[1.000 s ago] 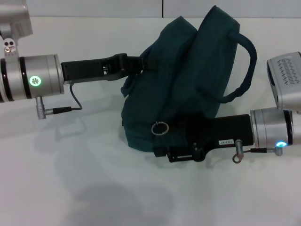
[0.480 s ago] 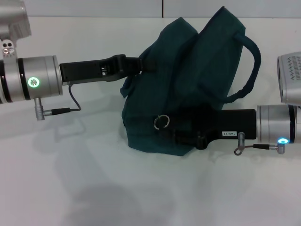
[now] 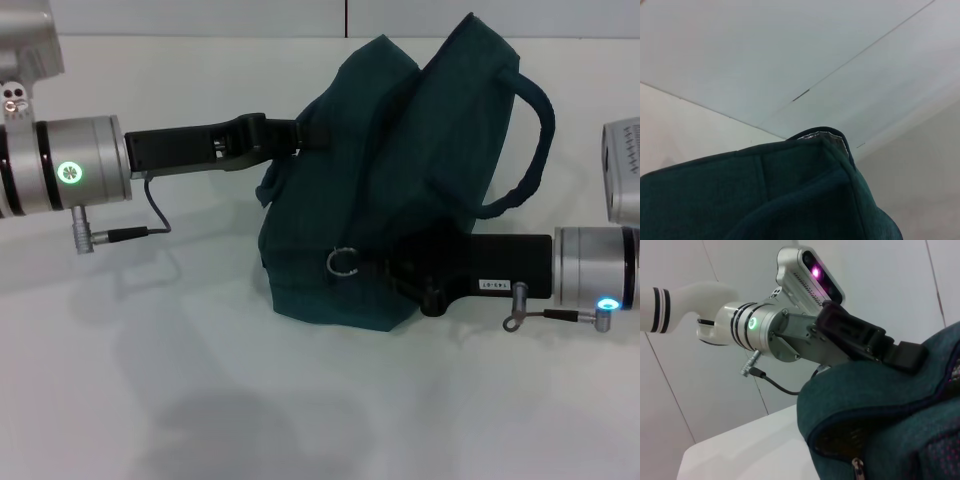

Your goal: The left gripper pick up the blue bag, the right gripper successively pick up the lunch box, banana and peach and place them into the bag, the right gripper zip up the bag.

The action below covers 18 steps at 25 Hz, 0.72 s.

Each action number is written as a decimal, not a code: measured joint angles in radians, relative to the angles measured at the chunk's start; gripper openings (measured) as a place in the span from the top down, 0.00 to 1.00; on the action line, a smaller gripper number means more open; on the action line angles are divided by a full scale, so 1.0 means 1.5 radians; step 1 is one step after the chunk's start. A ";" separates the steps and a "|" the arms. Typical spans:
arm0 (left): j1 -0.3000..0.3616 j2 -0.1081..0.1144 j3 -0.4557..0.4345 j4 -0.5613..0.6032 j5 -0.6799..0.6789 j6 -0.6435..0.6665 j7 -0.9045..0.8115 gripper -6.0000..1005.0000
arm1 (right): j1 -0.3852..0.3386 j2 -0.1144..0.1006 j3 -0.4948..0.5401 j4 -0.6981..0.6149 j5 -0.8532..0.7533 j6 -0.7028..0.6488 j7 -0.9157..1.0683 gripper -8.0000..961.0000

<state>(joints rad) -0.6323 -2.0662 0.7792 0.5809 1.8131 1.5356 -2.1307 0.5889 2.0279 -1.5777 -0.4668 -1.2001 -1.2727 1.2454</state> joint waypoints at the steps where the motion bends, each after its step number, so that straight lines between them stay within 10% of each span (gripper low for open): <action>1: 0.000 0.000 0.000 0.000 0.000 0.000 0.000 0.93 | -0.001 0.000 0.000 0.000 0.001 -0.001 -0.002 0.87; 18: 0.002 -0.004 0.002 -0.003 0.001 0.001 0.002 0.93 | -0.018 -0.004 0.000 0.004 0.009 -0.045 -0.005 0.98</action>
<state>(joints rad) -0.6290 -2.0722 0.7823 0.5771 1.8140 1.5374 -2.1276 0.5622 2.0222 -1.5776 -0.4601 -1.1873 -1.3397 1.2373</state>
